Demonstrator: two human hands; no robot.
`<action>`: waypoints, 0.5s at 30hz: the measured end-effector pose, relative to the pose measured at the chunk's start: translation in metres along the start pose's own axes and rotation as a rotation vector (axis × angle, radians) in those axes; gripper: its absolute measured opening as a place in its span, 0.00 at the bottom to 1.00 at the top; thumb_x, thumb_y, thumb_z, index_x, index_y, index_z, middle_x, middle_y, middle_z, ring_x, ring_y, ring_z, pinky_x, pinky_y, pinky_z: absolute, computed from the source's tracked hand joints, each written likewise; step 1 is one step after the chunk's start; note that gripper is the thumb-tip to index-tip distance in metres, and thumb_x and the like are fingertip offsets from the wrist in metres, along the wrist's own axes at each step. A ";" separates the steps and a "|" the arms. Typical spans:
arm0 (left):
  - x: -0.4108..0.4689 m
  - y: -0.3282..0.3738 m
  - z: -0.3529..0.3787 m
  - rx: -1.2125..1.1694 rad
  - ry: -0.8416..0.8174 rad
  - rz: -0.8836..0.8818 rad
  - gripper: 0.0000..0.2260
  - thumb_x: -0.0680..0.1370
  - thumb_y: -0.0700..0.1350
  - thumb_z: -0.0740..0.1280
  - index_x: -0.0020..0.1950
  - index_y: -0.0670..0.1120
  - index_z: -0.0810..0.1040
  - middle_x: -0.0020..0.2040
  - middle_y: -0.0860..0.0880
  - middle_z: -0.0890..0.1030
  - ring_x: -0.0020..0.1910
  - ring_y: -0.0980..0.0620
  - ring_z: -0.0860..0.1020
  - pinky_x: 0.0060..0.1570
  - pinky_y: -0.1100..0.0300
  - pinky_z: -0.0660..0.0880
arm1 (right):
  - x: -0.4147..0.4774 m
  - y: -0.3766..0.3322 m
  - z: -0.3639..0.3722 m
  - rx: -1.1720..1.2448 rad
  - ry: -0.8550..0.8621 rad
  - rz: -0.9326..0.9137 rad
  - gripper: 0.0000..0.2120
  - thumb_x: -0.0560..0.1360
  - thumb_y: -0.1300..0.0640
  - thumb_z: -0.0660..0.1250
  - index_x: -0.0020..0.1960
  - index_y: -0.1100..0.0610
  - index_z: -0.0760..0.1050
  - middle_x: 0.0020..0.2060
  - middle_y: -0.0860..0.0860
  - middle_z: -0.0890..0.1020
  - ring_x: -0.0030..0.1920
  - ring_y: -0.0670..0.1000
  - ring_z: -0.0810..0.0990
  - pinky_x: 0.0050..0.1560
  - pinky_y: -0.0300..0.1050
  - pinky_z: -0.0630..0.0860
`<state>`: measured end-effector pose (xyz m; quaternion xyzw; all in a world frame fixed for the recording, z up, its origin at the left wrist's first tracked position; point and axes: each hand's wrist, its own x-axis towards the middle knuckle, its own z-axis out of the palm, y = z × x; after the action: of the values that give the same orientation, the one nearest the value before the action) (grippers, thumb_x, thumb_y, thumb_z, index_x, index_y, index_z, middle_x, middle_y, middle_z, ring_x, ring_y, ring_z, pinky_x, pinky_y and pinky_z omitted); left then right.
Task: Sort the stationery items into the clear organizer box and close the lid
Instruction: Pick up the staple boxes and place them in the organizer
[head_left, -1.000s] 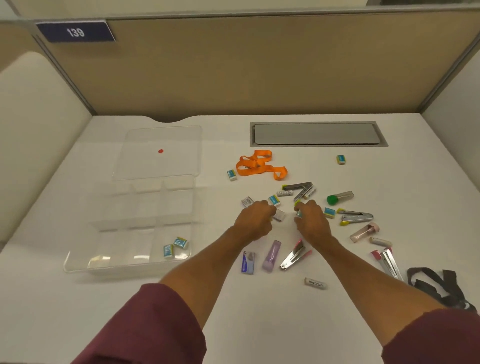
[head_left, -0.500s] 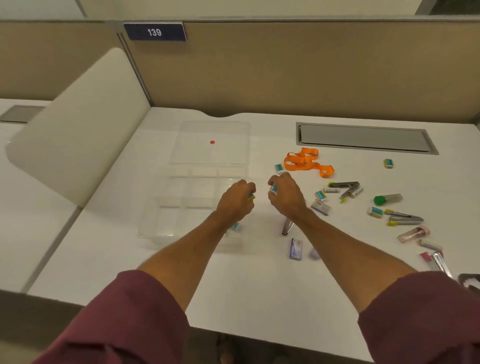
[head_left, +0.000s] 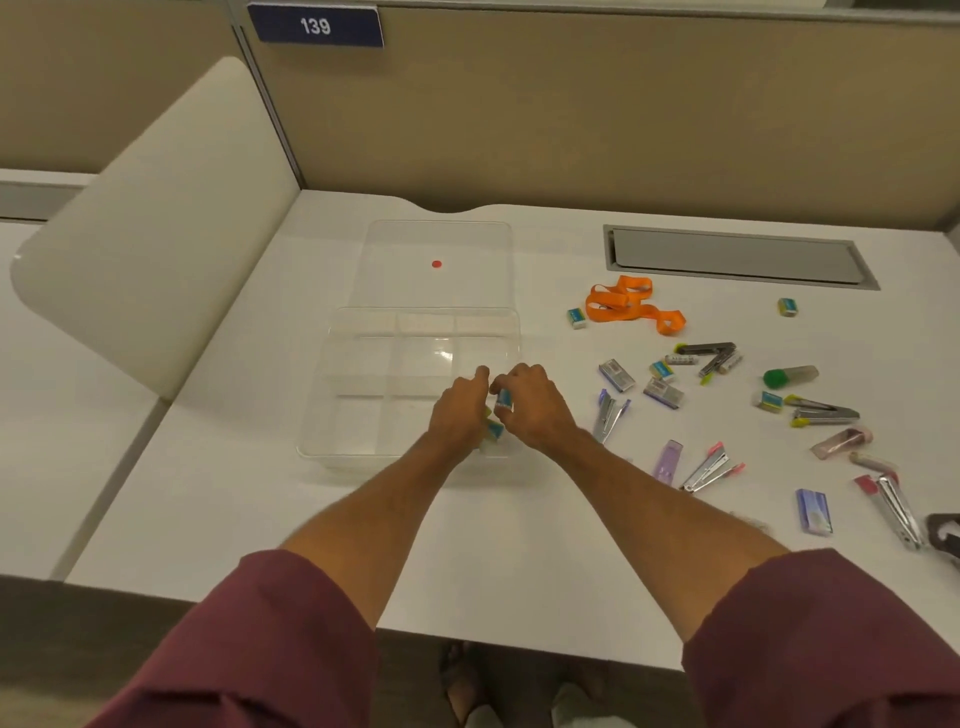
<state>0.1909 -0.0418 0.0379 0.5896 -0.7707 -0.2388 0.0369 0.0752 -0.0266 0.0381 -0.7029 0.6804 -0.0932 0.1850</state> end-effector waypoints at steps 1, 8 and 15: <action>0.000 -0.002 0.000 0.014 0.001 0.004 0.21 0.75 0.40 0.70 0.64 0.42 0.66 0.54 0.39 0.78 0.49 0.41 0.79 0.44 0.54 0.76 | 0.000 -0.001 0.001 -0.049 -0.010 -0.003 0.16 0.75 0.54 0.68 0.62 0.53 0.76 0.60 0.55 0.77 0.60 0.55 0.71 0.58 0.48 0.72; -0.002 -0.008 -0.001 0.022 0.025 0.039 0.21 0.75 0.37 0.68 0.66 0.41 0.66 0.58 0.39 0.77 0.54 0.41 0.78 0.51 0.50 0.77 | -0.003 -0.002 0.007 -0.146 -0.080 -0.007 0.20 0.75 0.50 0.67 0.67 0.50 0.72 0.63 0.52 0.76 0.63 0.56 0.66 0.60 0.50 0.65; 0.009 0.013 -0.003 0.182 0.127 0.181 0.21 0.75 0.34 0.64 0.67 0.43 0.67 0.62 0.44 0.75 0.60 0.44 0.73 0.52 0.50 0.75 | -0.012 0.022 -0.012 -0.010 0.058 0.034 0.22 0.77 0.46 0.63 0.69 0.51 0.69 0.68 0.53 0.71 0.68 0.55 0.66 0.64 0.52 0.66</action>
<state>0.1775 -0.0487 0.0443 0.5326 -0.8353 -0.1258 0.0531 0.0490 -0.0161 0.0422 -0.6893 0.6977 -0.1071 0.1632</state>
